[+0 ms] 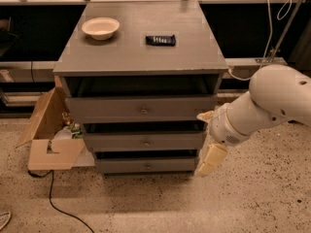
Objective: Open bottom drawer
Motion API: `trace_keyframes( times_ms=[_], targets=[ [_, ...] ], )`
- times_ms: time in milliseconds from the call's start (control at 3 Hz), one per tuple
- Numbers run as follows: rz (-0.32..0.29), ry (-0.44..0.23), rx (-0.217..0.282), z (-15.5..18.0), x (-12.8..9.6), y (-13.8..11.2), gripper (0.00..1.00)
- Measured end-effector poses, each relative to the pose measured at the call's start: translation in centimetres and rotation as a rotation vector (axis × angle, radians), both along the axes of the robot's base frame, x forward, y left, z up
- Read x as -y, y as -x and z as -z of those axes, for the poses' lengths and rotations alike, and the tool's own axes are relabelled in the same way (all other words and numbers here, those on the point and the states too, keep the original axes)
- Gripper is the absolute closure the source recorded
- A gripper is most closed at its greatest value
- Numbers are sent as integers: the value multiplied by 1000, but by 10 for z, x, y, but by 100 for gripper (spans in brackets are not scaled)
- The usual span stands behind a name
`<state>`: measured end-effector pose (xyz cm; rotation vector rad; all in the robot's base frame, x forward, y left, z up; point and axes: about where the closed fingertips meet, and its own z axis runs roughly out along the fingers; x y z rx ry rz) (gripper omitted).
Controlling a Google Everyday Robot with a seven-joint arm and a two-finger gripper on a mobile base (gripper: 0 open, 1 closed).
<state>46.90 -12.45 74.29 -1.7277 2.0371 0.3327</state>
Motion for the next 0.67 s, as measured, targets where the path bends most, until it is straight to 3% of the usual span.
trace_keyframes(
  times_ms=[333,667],
  targets=[
    [-81,-61,-4,64,-26,-6,0],
    [-147,-136,42,147,-68,-27,0]
  ],
)
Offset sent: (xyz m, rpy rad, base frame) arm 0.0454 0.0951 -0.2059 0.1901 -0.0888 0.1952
